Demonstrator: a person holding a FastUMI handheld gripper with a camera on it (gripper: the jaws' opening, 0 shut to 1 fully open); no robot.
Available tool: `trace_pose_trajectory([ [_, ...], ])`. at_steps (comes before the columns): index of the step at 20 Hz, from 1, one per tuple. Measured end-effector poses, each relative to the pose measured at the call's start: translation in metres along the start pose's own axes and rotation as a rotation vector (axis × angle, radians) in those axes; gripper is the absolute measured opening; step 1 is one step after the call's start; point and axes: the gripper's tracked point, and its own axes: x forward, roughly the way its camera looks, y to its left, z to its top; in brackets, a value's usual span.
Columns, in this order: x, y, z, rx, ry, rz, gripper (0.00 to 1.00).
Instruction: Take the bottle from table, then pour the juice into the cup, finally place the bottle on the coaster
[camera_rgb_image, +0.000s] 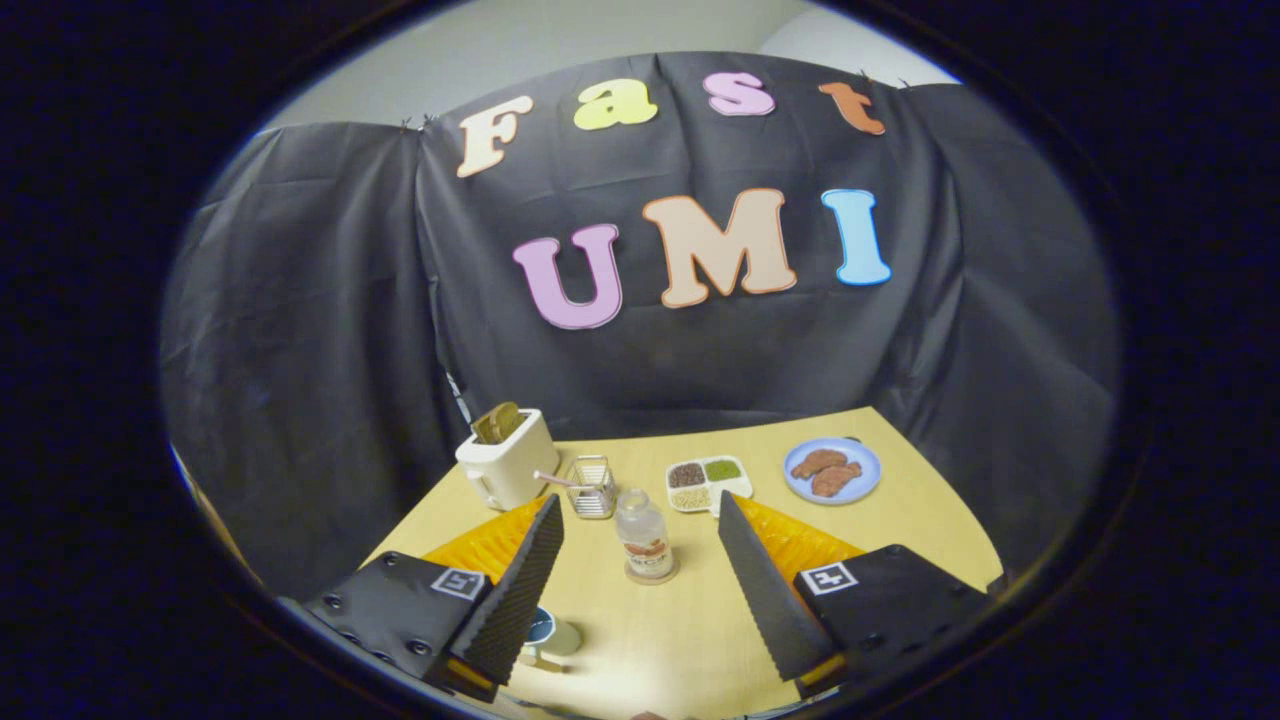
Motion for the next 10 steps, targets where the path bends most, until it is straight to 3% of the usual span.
trace_pose_trajectory([
  [5,-0.022,-0.019,0.025,-0.045,-0.043,-0.034,0.98],
  [10,-0.040,-0.037,0.019,-0.072,-0.044,-0.060,0.97],
])
